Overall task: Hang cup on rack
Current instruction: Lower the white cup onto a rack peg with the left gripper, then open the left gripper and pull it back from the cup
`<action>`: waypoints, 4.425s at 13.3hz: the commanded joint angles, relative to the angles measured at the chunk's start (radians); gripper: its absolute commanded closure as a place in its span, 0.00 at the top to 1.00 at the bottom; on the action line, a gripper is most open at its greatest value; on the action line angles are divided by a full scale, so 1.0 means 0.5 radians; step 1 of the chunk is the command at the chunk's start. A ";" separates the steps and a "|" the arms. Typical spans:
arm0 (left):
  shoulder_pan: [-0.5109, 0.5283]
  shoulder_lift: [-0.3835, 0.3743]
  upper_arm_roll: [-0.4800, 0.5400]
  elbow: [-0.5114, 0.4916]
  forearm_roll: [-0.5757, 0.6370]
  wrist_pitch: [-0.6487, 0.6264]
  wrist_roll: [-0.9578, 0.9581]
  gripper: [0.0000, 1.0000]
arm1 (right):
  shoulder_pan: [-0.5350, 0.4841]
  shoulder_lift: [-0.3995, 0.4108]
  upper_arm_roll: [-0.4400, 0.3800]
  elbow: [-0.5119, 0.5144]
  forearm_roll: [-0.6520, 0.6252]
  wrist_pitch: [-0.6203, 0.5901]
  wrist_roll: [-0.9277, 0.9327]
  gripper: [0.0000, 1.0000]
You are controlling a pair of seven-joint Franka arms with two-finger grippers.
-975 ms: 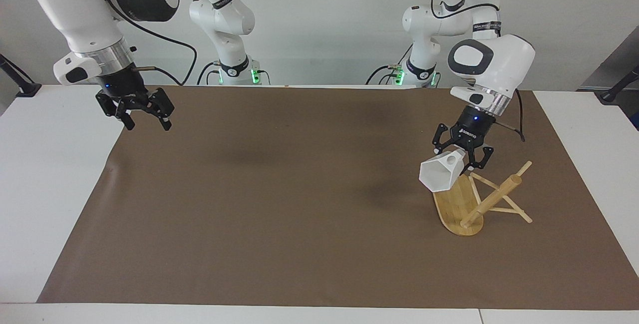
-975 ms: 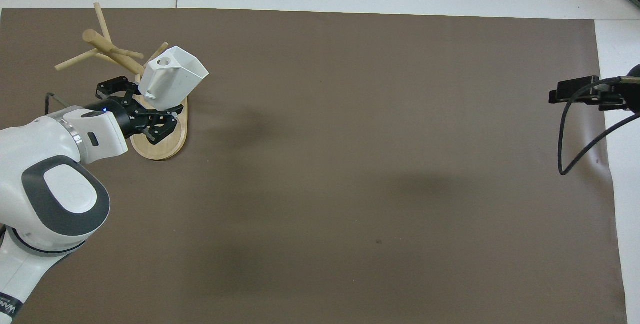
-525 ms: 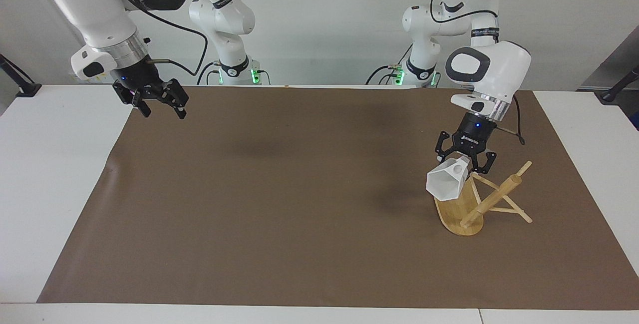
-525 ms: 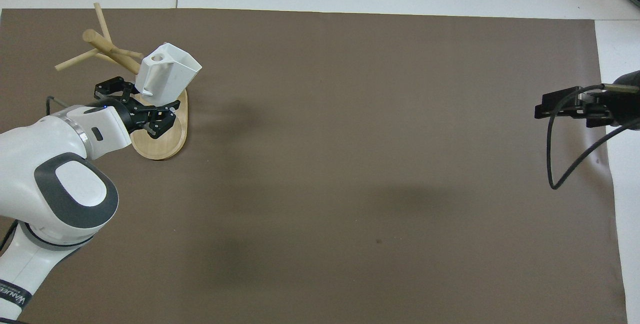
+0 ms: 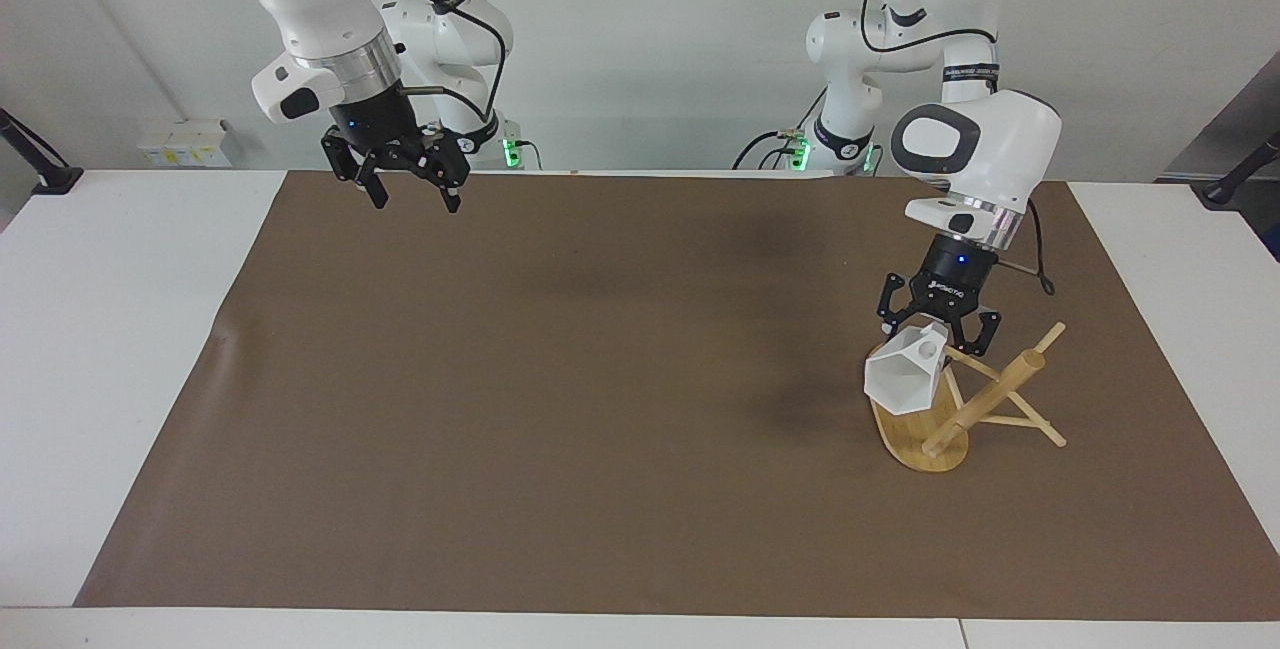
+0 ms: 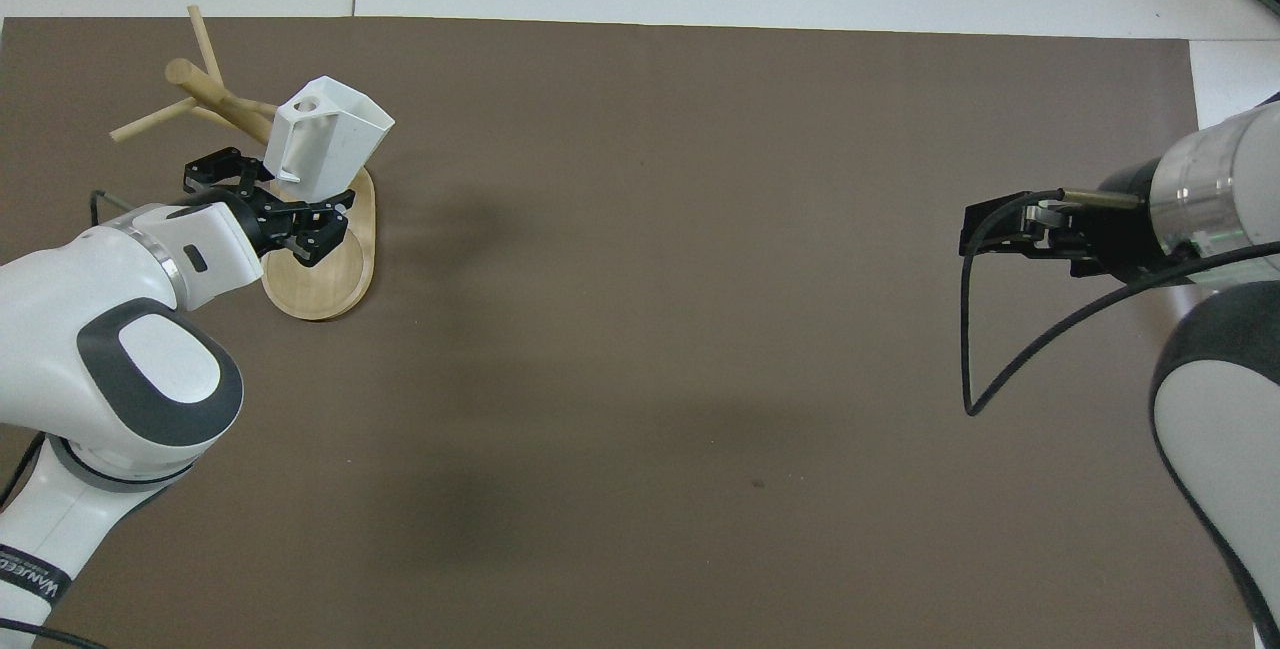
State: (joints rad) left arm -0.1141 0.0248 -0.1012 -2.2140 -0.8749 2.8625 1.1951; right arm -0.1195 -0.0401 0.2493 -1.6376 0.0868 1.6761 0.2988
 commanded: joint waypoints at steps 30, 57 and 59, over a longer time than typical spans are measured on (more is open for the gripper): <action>0.026 0.089 0.043 0.133 -0.008 -0.144 -1.135 0.00 | -0.295 -0.033 -0.029 -0.084 -0.063 0.029 -0.321 1.00; 0.246 -0.034 0.086 0.363 0.945 -0.818 -1.415 1.00 | -0.267 -0.076 -0.173 -0.158 -0.122 -0.008 -0.591 1.00; 0.305 -0.086 0.086 0.445 1.138 -1.030 -1.418 1.00 | -0.270 -0.076 -0.173 -0.158 -0.122 -0.008 -0.591 1.00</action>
State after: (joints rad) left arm 0.0068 0.0159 -0.0558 -2.0224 -0.3853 2.4504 0.4965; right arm -0.2510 -0.0574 0.1658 -1.6996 0.0083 1.6798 -0.0063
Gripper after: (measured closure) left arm 0.000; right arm 0.000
